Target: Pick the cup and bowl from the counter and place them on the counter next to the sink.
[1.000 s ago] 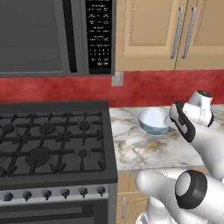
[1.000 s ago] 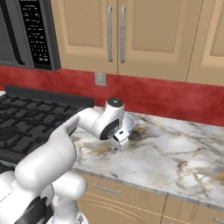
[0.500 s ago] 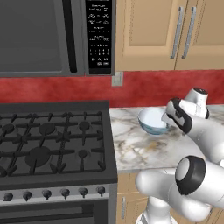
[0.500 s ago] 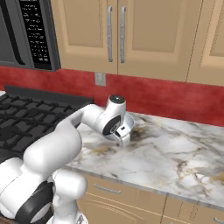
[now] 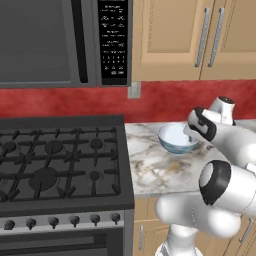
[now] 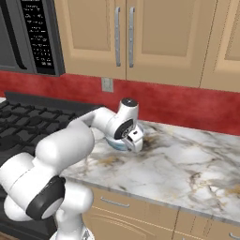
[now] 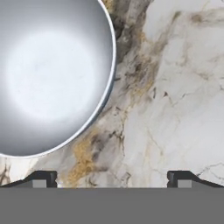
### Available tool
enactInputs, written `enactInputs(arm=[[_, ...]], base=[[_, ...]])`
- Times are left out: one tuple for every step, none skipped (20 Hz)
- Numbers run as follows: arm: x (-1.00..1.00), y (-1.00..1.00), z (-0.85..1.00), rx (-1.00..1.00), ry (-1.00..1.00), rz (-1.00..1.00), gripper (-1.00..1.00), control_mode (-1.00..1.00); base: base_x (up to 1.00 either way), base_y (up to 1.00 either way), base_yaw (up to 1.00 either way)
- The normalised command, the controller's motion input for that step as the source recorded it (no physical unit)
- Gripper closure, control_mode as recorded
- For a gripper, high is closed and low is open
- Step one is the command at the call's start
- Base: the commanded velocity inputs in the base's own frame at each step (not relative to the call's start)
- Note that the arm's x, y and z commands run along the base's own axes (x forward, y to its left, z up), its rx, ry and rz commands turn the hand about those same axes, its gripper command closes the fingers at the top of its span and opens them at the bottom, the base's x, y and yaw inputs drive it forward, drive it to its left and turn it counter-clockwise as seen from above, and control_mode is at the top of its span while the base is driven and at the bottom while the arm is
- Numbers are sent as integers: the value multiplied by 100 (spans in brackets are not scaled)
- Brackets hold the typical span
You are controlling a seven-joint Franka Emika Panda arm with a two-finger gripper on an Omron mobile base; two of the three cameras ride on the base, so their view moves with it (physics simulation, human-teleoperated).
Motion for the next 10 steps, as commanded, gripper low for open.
enactInputs(arm=[[47,-9,-3,0,0,0,-100,-100],[50,-5,0,0,0,0,-100,-100],[53,-6,0,0,0,0,-100,-100],[54,-6,-1,0,0,0,-100,-100],[56,-4,-5,0,0,0,-100,-100],[58,-4,-6,0,0,0,-100,-100],[56,-6,-12,0,0,0,-100,-100],[51,-5,-14,0,0,0,-100,-100],[41,-5,-16,0,0,0,-100,-100],[29,-5,-18,0,0,0,-100,-100]], base=[[0,0,0],[0,0,0],[0,0,0],[0,0,0],[0,0,0],[0,0,0],[0,0,0],[0,0,0],[0,0,0],[0,0,0]])
